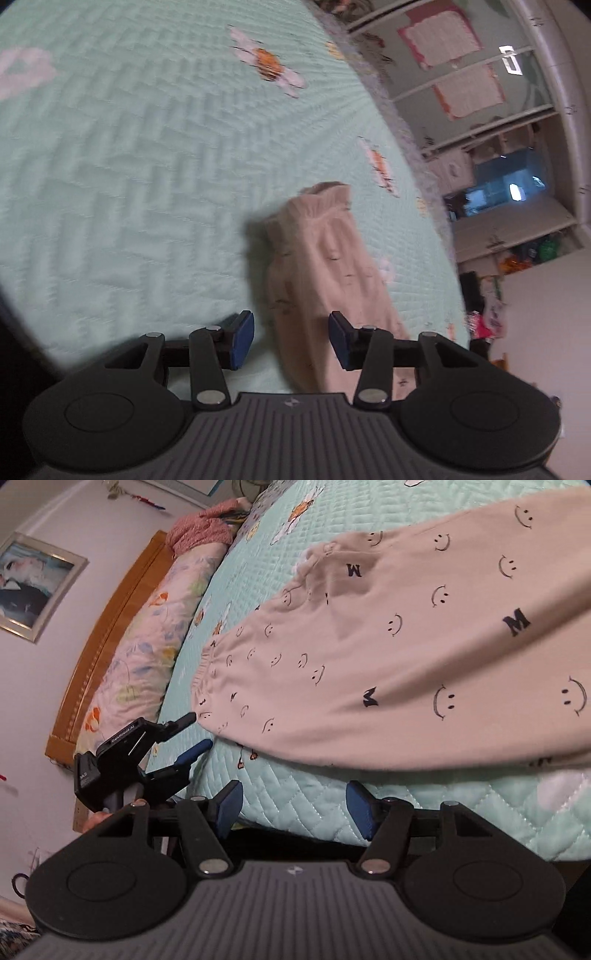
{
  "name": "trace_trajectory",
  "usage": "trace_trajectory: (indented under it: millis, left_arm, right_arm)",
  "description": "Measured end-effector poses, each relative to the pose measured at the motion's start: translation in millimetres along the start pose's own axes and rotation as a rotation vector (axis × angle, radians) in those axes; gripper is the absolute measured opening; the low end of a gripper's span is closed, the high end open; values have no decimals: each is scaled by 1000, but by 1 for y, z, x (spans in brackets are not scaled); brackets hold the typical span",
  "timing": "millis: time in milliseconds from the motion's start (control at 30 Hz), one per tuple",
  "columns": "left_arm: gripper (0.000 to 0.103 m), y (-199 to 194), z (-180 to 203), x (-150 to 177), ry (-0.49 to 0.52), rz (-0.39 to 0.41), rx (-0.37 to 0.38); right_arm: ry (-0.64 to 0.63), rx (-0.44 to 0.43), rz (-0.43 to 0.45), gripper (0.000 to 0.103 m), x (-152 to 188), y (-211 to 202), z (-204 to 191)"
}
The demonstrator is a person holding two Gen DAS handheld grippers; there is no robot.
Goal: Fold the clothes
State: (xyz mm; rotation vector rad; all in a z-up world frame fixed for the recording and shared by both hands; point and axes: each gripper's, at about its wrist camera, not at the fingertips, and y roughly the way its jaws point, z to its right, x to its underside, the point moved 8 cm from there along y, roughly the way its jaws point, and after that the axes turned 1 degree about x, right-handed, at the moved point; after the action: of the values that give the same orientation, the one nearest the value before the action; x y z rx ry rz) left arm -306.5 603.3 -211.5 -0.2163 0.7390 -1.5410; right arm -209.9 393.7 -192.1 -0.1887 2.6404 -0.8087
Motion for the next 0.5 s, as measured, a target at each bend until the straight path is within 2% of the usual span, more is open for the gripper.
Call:
trace_trajectory:
  millis: [67,200,267,300,333,433,500]
  left_arm:
    - [53,10,2,-2,14,9,0]
    - [55,22,2,-6,19,15,11]
    - [49,26,4,-6,51,9,9]
    - [20,28,4,-7,71,5,5]
    - [3,29,5,-6,93,4,-15]
    - [3,30,6,-2,144,23,-79]
    - [4,29,9,-1,168,29,-95]
  right_arm:
    - [-19,9,-2,64,0,-1,-3]
    - [-14,4,22,66,-3,-10,-3]
    - [14,-7,59,66,-6,-19,1]
    - [43,-20,97,66,-9,-29,6]
    - [77,-31,145,66,-12,-42,13]
    - [207,-31,356,66,-23,-98,47]
    - [307,20,540,66,-24,-148,82]
